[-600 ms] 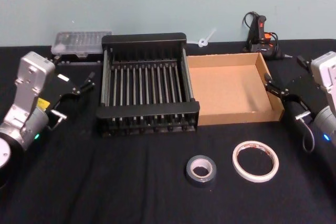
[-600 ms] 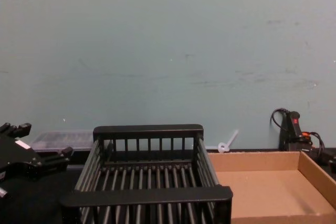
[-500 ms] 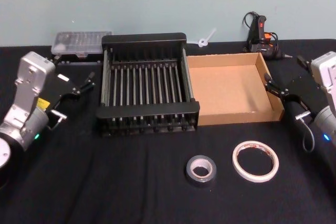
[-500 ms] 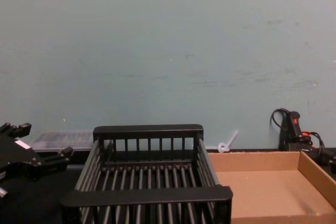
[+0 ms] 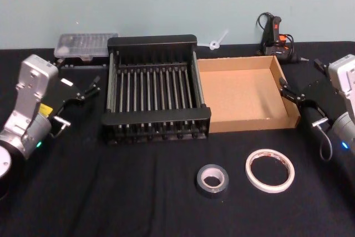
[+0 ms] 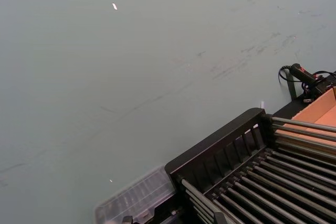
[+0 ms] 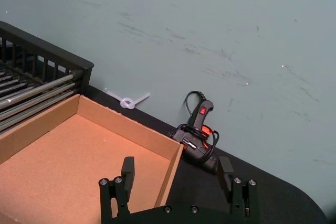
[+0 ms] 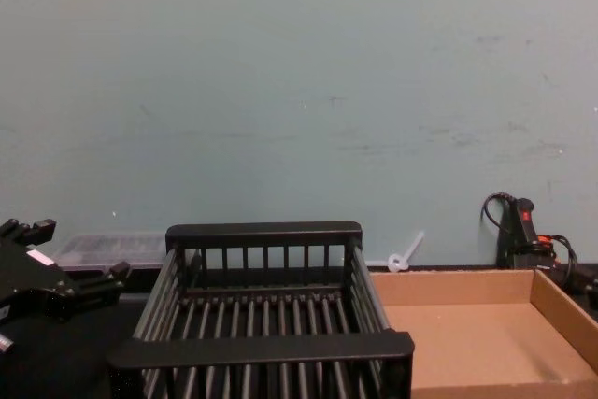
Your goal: Pick up the white tape and place it into the black box , Pick up the silver tape and place it into the brown box.
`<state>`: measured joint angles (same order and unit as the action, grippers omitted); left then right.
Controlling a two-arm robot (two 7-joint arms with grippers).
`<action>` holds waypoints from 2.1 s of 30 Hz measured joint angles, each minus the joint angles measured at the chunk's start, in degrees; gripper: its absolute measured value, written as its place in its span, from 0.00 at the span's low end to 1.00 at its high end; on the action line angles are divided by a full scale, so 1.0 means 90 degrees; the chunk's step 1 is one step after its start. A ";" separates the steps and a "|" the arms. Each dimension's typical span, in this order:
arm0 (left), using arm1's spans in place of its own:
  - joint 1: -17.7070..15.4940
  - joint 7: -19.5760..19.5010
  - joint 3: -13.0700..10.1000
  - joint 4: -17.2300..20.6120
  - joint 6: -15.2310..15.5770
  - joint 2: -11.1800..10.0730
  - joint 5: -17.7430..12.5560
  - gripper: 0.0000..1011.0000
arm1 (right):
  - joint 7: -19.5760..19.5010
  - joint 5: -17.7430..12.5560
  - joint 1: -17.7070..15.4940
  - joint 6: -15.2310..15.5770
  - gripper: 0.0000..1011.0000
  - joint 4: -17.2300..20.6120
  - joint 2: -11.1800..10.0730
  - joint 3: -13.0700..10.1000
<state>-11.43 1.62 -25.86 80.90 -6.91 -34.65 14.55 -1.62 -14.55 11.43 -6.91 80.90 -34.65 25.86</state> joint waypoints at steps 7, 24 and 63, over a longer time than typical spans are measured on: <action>0.0000 0.0000 0.0000 0.0000 0.0000 0.0000 0.0000 0.99 | 0.0000 0.0000 0.0000 0.0000 0.99 0.0000 0.0000 0.0000; 0.0000 0.0000 0.0000 0.0000 0.0000 0.0000 0.0000 0.99 | 0.0076 0.0007 -0.0048 0.0160 0.99 0.0131 -0.0039 -0.0078; 0.0000 0.0000 0.0000 0.0000 0.0000 0.0000 0.0000 0.99 | 0.1521 -0.1802 -0.2465 0.2554 0.99 0.3071 -0.1230 -0.1784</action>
<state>-11.43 1.62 -25.86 80.90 -6.91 -34.64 14.55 12.07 -30.76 -10.75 16.08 108.54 -45.71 9.81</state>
